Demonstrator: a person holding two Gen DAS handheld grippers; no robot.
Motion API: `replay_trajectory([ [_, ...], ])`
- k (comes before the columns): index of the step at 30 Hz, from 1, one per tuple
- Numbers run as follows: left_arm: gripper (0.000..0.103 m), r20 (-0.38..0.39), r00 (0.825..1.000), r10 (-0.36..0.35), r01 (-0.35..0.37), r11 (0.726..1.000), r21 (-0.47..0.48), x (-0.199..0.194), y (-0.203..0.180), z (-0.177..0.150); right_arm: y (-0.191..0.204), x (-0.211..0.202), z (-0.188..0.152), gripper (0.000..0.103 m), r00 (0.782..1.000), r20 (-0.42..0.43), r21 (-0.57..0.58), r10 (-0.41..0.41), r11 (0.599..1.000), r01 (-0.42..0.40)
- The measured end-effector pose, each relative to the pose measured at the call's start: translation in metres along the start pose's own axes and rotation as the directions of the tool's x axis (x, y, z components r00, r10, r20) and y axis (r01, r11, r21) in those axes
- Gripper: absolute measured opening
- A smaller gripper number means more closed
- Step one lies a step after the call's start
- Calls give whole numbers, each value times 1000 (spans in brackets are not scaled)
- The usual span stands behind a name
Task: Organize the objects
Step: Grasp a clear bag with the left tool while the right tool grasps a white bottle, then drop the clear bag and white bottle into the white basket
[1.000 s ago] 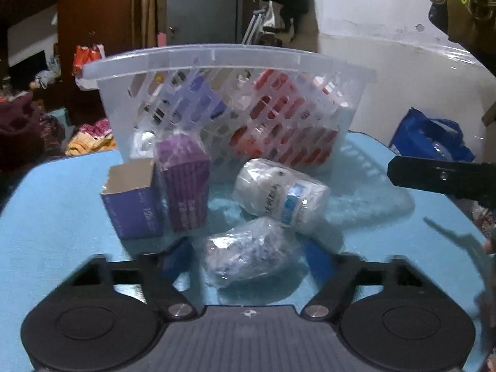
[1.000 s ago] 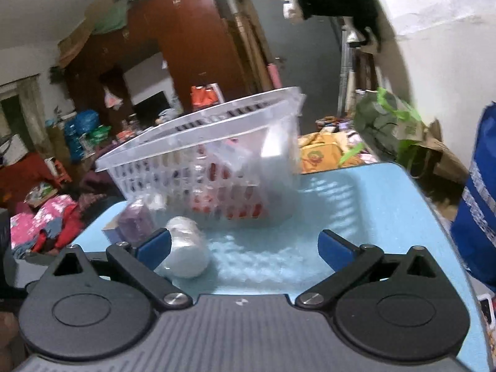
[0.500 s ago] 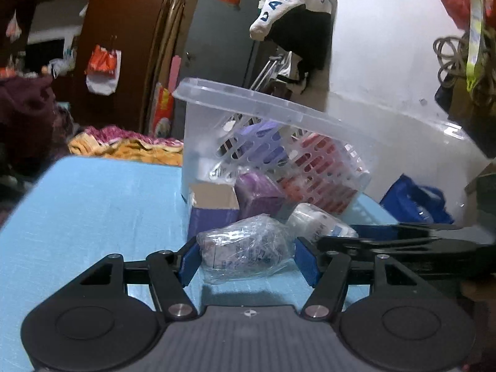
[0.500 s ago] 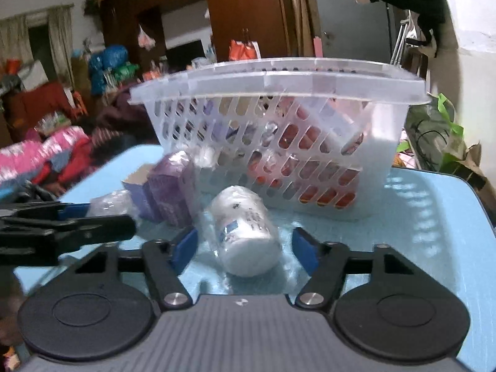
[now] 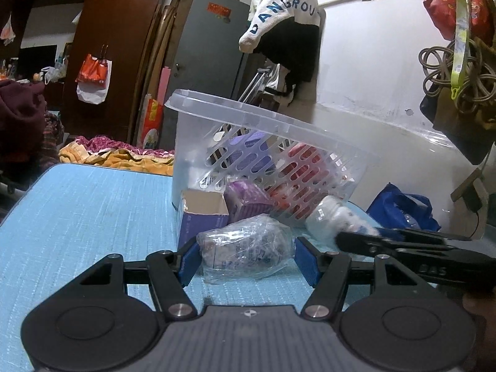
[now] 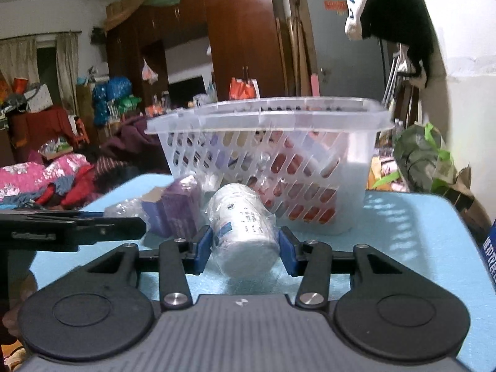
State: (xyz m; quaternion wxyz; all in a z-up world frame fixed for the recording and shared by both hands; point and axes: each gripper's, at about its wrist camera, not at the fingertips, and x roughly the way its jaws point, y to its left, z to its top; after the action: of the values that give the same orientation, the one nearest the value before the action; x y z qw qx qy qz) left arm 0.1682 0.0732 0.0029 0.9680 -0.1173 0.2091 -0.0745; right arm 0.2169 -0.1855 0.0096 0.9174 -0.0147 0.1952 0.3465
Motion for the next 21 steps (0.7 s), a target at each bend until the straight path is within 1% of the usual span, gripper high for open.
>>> replay_trajectory([
  [7,68,14,1000,6,-6,1000,16,-3,-1,-2,9,-17,0,49,997,75,-18,8,1000,-7],
  [9,68,76,997,5,-6,1000,11,-15,-1,-4,9,-29,1,49,995,97,-7,31,1000,-30],
  [11,68,98,994,-44,46,999,-17,-22,0,4,7,-45,11,50,989,141,5,50,999,-52],
  [12,68,116,991,-65,69,997,-31,-24,1,13,7,-50,24,50,985,166,-4,45,999,-45],
  [13,68,145,987,-71,77,996,-38,-27,-1,26,7,-50,38,50,982,186,-26,32,999,-27],
  [14,68,175,982,-65,74,996,-46,-28,-3,45,7,-47,52,49,980,199,-45,17,999,-8],
  [15,68,186,980,-67,77,996,-47,-25,-5,62,6,-40,70,50,978,209,-77,-6,997,23],
  [16,68,182,981,-66,74,996,-40,-18,-8,84,5,-28,87,50,978,203,-106,-43,992,65],
  [17,68,168,985,-49,56,998,-42,-8,-10,103,3,-16,100,50,980,183,-121,-79,987,102],
  [18,68,140,990,-25,35,997,-65,5,-10,122,-2,0,114,50,982,152,-125,-115,983,134],
  [20,68,93,996,-14,22,996,-83,27,-7,145,-14,26,130,50,988,99,-107,-121,985,132],
  [21,68,74,997,1,5,996,-85,38,-7,151,-20,37,136,50,990,90,-91,-112,989,120],
])
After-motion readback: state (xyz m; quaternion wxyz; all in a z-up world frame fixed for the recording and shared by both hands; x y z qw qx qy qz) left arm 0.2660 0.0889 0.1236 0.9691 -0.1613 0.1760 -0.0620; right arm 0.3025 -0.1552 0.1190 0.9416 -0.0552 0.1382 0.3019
